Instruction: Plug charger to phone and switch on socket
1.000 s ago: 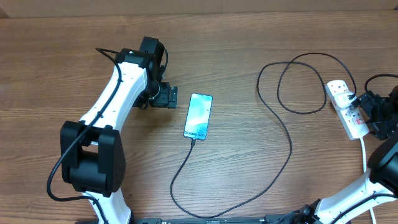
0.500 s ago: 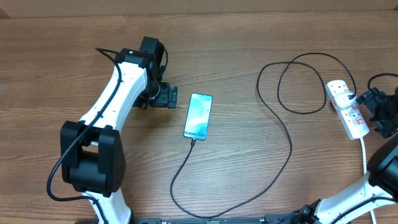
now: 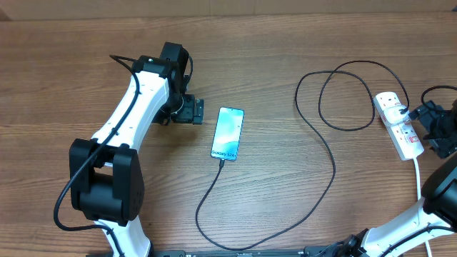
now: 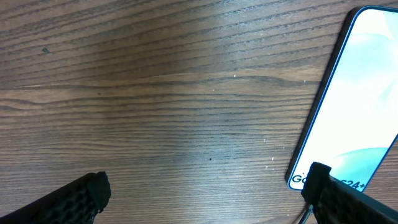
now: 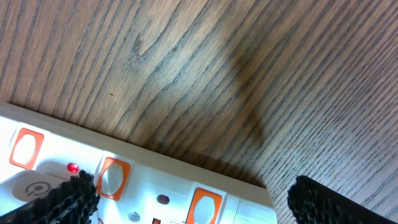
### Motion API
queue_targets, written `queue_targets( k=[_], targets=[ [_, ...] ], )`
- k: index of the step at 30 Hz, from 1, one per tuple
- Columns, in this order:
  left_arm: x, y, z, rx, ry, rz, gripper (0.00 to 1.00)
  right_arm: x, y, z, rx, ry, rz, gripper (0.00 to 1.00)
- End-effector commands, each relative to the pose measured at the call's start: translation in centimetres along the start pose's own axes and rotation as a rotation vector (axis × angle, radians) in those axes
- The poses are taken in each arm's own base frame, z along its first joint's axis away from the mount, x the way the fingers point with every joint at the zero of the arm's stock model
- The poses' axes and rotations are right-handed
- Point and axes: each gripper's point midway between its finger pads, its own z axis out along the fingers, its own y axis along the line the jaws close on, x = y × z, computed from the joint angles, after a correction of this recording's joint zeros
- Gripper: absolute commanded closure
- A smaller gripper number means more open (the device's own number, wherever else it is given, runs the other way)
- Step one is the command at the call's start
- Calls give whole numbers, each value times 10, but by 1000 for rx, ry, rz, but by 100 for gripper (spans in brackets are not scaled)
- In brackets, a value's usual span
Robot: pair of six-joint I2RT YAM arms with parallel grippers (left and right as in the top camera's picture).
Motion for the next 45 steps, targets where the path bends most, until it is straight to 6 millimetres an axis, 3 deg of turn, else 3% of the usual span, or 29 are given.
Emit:
queue_targets(
  k=[1, 15, 23, 30, 39, 43, 45],
  targets=[
    [-3, -1, -9, -6, -31, -12, 0, 5, 14, -7, -67, 8, -12, 0],
    [-3, 0, -9, -6, -31, -12, 0, 25, 12, 15, -31, 53, -59, 0],
    [-3, 0, -9, -6, -31, -12, 0, 33, 15, 16, -25, 81, -89, 1],
    [-3, 0, -9, -6, -31, -12, 0, 40, 12, 14, -14, 110, -86, 7],
    [-3, 0, -9, -6, -31, -12, 0, 27, 18, -19, -45, 26, -102, 3],
    [-3, 0, -9, -6, -31, -12, 0, 21, 24, -39, -77, -22, -106, 6],
    [-3, 0, -9, -6, -31, -12, 0, 25, 30, -42, -111, -8, -107, 14]
  ],
)
